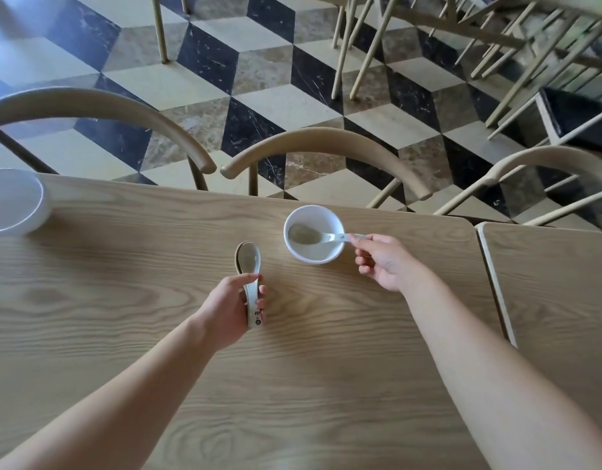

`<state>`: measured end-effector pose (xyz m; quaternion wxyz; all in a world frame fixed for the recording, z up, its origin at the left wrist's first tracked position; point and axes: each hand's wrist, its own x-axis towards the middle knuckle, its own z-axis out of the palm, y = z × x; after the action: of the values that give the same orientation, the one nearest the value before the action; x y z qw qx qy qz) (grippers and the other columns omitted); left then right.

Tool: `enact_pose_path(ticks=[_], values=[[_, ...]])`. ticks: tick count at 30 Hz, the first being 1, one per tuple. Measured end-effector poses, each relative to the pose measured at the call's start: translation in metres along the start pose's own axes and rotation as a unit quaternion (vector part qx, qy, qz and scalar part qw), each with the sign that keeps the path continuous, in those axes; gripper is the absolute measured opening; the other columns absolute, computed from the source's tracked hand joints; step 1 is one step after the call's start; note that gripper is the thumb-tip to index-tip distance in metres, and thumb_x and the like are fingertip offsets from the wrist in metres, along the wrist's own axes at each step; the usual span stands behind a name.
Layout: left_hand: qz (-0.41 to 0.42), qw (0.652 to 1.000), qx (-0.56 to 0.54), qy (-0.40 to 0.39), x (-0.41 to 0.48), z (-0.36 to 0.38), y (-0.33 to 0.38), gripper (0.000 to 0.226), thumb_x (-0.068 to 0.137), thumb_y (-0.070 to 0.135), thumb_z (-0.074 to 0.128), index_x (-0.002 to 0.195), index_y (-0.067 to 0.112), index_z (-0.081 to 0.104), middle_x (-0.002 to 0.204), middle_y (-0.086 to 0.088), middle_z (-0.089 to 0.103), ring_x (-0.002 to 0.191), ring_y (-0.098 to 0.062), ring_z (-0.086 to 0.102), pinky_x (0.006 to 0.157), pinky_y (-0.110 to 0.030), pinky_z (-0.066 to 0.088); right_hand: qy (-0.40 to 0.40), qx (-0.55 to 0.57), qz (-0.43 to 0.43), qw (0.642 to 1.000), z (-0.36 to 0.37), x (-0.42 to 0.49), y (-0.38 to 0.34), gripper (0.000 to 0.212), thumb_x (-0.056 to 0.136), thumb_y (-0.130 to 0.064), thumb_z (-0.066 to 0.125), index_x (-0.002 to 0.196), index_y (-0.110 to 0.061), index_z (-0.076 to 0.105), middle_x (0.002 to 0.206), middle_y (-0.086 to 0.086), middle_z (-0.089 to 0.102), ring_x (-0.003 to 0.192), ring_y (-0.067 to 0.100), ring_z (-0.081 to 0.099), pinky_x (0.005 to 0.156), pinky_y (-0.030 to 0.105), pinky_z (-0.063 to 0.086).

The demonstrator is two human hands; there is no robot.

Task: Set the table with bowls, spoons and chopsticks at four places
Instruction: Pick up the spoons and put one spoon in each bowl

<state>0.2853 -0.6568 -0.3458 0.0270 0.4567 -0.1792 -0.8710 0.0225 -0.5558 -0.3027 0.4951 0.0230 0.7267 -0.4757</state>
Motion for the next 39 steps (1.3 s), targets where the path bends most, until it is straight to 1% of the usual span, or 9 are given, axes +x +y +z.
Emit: enact_pose_path(ticks=[4, 8, 13, 18, 23, 27, 29, 35, 39], values=[[0.014, 1.0, 0.002, 0.008, -0.012, 0.006, -0.001, 0.013, 0.088, 0.019, 0.056, 0.1, 0.014, 0.055, 0.07, -0.002, 0.054, 0.055, -0.017, 0.044, 0.056, -0.031, 0.036, 0.018, 0.045, -0.016, 0.999, 0.004, -0.008, -0.003, 0.022, 0.081, -0.004, 0.077, 0.085, -0.009, 0.056, 0.063, 0.005, 0.056, 0.048, 0.011, 0.046, 0.037, 0.018, 0.035], [0.025, 1.0, 0.009, 0.01, -0.029, 0.015, -0.003, 0.01, 0.088, 0.019, 0.056, 0.097, 0.015, 0.055, 0.068, -0.002, 0.054, 0.054, -0.017, 0.045, 0.057, -0.031, 0.036, 0.051, 0.082, -0.036, 0.995, 0.0, -0.023, -0.007, 0.024, 0.082, 0.007, 0.071, 0.099, -0.004, 0.058, 0.078, 0.013, 0.067, 0.058, 0.015, 0.059, 0.048, 0.023, 0.049], [0.042, 0.999, 0.013, 0.009, -0.06, 0.034, -0.011, 0.01, 0.09, 0.019, 0.054, 0.099, 0.014, 0.055, 0.07, -0.003, 0.055, 0.055, -0.018, 0.045, 0.059, -0.031, 0.035, 0.065, 0.089, -0.049, 0.993, -0.016, -0.059, -0.004, 0.023, 0.082, 0.011, 0.066, 0.097, -0.005, 0.058, 0.09, 0.019, 0.069, 0.066, 0.022, 0.064, 0.055, 0.029, 0.052], [0.07, 0.997, -0.01, 0.018, -0.096, 0.066, -0.038, 0.016, 0.096, 0.013, 0.046, 0.103, 0.009, 0.06, 0.08, -0.01, 0.066, 0.06, -0.023, 0.052, 0.06, -0.033, 0.041, 0.011, 0.006, -0.063, 0.998, -0.029, -0.126, 0.024, 0.007, 0.09, 0.0, 0.061, 0.09, -0.006, 0.063, 0.076, 0.011, 0.068, 0.055, 0.019, 0.059, 0.048, 0.026, 0.044], [0.105, 0.994, -0.01, -0.037, -0.145, 0.093, -0.086, 0.019, 0.093, -0.003, 0.041, 0.104, 0.007, 0.053, 0.079, -0.01, 0.066, 0.062, -0.022, 0.059, 0.059, -0.03, 0.05, -0.077, -0.078, -0.057, 0.992, -0.034, -0.209, 0.07, 0.006, 0.094, -0.013, 0.059, 0.089, -0.013, 0.063, 0.076, 0.003, 0.07, 0.051, 0.013, 0.056, 0.048, 0.023, 0.034], [0.126, 0.991, -0.03, -0.042, -0.187, 0.104, -0.134, 0.02, 0.096, -0.004, 0.037, 0.103, 0.001, 0.055, 0.086, -0.014, 0.07, 0.079, -0.029, 0.068, 0.072, -0.042, 0.055, -0.151, -0.12, -0.06, 0.979, -0.039, -0.272, 0.11, 0.008, 0.093, -0.016, 0.062, 0.086, -0.016, 0.064, 0.078, 0.002, 0.071, 0.05, 0.013, 0.057, 0.045, 0.022, 0.031], [0.12, 0.99, -0.024, -0.067, -0.21, 0.108, -0.158, 0.024, 0.096, -0.002, 0.035, 0.1, -0.003, 0.059, 0.087, -0.017, 0.07, 0.078, -0.029, 0.072, 0.074, -0.043, 0.058, -0.175, -0.139, -0.062, 0.973, -0.041, -0.298, 0.128, 0.007, 0.093, -0.018, 0.064, 0.086, -0.016, 0.063, 0.077, 0.0, 0.07, 0.05, 0.012, 0.056, 0.043, 0.02, 0.033], [0.137, 0.987, -0.027, -0.082, -0.259, 0.105, -0.208, 0.03, 0.098, -0.002, 0.029, 0.114, -0.007, 0.054, 0.101, -0.026, 0.062, 0.094, -0.037, 0.062, 0.085, -0.046, 0.049, -0.191, -0.171, -0.094, 0.962, -0.041, -0.358, 0.167, 0.008, 0.089, -0.004, 0.064, 0.089, -0.01, 0.06, 0.075, 0.003, 0.067, 0.05, 0.013, 0.055, 0.044, 0.022, 0.033], [0.153, 0.984, -0.019, -0.087, -0.285, 0.092, -0.228, 0.033, 0.096, -0.002, 0.03, 0.115, -0.008, 0.057, 0.098, -0.024, 0.066, 0.087, -0.036, 0.068, 0.084, -0.046, 0.047, -0.178, -0.149, -0.105, 0.967, -0.039, -0.393, 0.186, 0.007, 0.089, -0.006, 0.066, 0.095, -0.008, 0.062, 0.081, 0.007, 0.068, 0.052, 0.014, 0.053, 0.046, 0.024, 0.033]])
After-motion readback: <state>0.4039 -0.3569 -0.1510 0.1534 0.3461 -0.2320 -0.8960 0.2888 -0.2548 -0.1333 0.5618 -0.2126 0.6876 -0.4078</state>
